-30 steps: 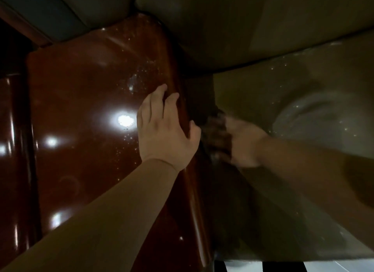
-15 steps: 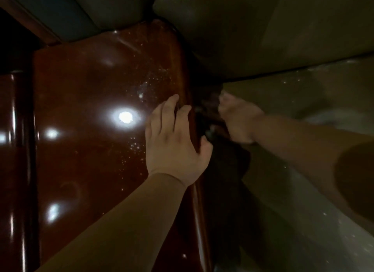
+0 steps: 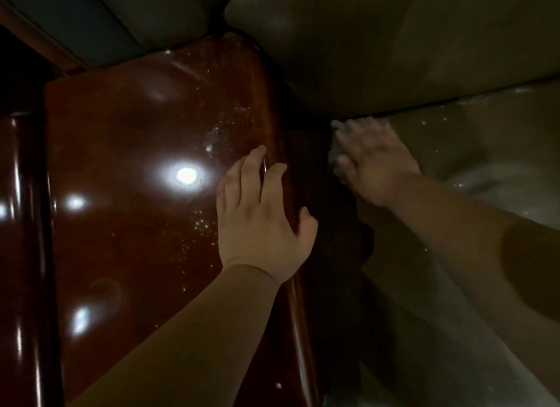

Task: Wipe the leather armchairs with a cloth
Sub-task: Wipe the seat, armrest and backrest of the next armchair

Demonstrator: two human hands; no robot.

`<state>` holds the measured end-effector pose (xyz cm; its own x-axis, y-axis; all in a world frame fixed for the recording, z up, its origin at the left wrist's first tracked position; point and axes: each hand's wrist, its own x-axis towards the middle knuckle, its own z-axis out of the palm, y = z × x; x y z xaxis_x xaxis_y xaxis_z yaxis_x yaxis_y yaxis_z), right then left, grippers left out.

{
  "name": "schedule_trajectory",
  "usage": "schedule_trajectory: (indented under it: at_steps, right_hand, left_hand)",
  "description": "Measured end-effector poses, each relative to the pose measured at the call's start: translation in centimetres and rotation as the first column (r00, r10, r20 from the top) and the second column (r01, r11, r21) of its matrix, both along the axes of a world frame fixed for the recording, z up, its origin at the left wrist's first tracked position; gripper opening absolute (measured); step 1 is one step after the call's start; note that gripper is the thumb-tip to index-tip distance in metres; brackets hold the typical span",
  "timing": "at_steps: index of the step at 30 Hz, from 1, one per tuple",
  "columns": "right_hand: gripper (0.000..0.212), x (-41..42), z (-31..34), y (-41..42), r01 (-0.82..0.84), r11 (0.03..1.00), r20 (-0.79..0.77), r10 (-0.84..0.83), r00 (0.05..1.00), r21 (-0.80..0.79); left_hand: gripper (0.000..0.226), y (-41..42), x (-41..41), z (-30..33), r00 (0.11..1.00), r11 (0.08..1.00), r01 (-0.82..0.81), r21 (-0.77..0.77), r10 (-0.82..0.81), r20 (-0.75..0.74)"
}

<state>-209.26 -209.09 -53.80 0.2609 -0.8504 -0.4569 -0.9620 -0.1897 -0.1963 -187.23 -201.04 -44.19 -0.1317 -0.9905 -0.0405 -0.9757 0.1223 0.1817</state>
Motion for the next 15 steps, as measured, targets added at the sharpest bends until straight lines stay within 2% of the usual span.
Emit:
schedule_trajectory:
  at_steps: [2,3,5,7,9,10,11,13,15]
  right_hand:
    - [0.073,1.3,-0.1,0.7,0.12,0.993,-0.056,-0.12,0.991,0.004]
    - [0.069,2.2,0.1,2.3,0.124,0.992,-0.061,-0.122,0.991,0.024]
    - [0.068,3.6,1.0,6.4,-0.052,0.996,0.018,0.051,0.999,0.069]
    - [0.068,2.7,1.8,8.8,-0.338,0.939,0.101,0.332,0.938,0.058]
    - [0.067,-0.5,1.4,7.3,-0.478,0.877,0.072,0.474,0.878,0.051]
    - [0.068,-1.9,0.9,6.0,-0.464,0.885,0.033,0.463,0.886,0.035]
    - [0.068,-3.1,0.6,4.6,-0.374,0.928,0.008,0.374,0.928,-0.001]
    - [0.07,-4.0,0.2,2.8,-0.067,0.997,-0.023,0.066,0.998,-0.044]
    - [0.073,-2.5,0.2,2.6,0.176,0.984,-0.055,-0.177,0.983,-0.02]
  left_hand:
    - [0.065,0.1,0.2,0.0,1.0,1.0,0.008,0.0,-0.008,0.005]
    - [0.064,0.2,0.3,0.0,1.0,1.0,0.014,0.007,-0.015,0.009]
    - [0.059,0.2,0.5,0.0,1.0,1.0,0.019,0.02,-0.019,0.022]
    - [0.055,0.0,0.6,0.0,0.999,1.0,0.017,0.014,-0.017,0.027]
    - [0.051,-0.1,0.5,-0.1,1.0,1.0,0.022,0.004,-0.022,0.009]
    - [0.05,-0.1,0.3,-0.1,1.0,1.0,0.023,0.002,-0.023,0.005]
    - [0.048,0.0,0.2,-0.2,1.0,1.0,0.025,0.005,-0.026,0.006]
    - [0.047,0.1,0.1,-0.4,1.0,1.0,0.028,0.013,-0.028,0.0]
    - [0.045,0.2,0.3,-0.3,1.0,1.0,0.027,0.012,-0.027,0.0]
